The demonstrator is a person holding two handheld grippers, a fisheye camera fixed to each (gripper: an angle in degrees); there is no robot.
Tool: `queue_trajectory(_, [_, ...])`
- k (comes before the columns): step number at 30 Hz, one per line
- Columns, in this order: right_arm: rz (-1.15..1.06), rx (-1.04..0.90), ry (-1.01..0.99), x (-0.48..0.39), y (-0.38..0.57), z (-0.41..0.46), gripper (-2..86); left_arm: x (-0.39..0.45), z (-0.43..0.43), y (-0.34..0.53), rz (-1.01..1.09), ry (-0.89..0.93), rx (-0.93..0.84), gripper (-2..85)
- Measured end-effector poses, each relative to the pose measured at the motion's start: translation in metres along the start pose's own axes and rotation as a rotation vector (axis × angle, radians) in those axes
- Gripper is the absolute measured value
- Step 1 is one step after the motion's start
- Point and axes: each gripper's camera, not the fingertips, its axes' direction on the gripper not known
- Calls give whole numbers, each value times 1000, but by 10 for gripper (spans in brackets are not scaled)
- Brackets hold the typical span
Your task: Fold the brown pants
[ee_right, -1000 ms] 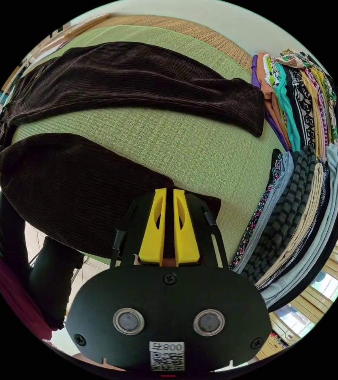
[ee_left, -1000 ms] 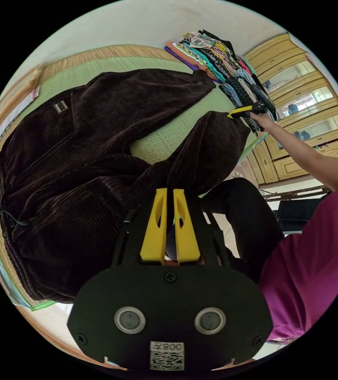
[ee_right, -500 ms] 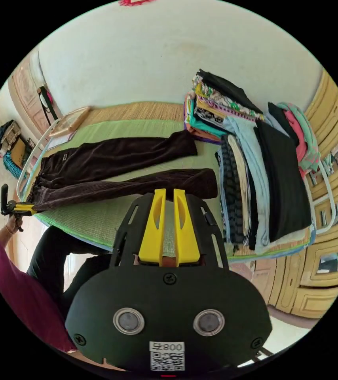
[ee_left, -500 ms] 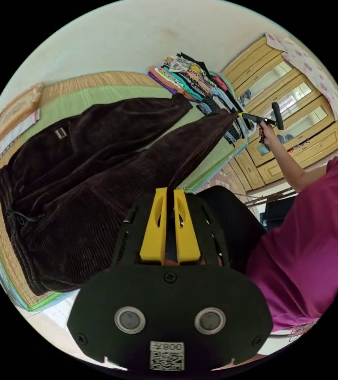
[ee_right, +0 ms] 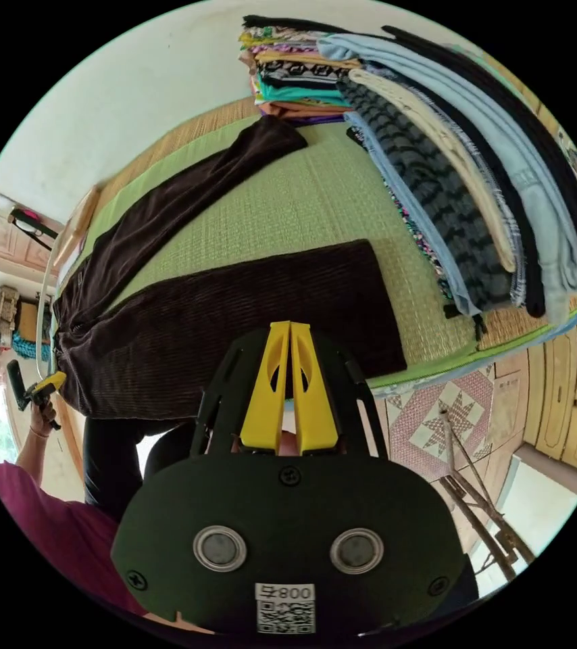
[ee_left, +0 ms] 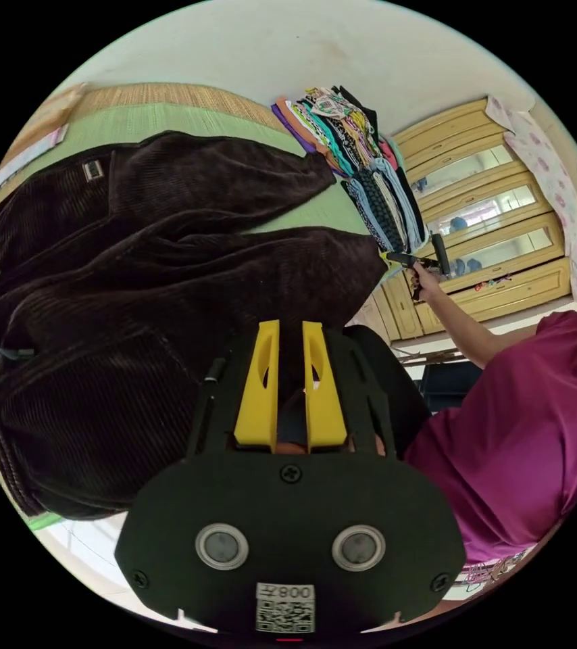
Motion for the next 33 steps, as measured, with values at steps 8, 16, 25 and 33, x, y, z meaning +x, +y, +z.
queue_trajectory(8, [-44, 181, -84, -21, -35, 7, 0, -28, 7, -65, 26, -262, 57, 81])
queue_trajectory(16, [-83, 284, -35, -55, -167, 32, 3, -52, 30, -62, 1, -301, -12, 61])
queue_trajectory(25, [-66, 159, 58, -68, -222, 118, -3, -60, 29, -58, -1, -283, -24, 57])
queue_trajectory(33, [-88, 116, 74, -53, -109, 127, -1, -68, 26, -52, 3, -276, -17, 53])
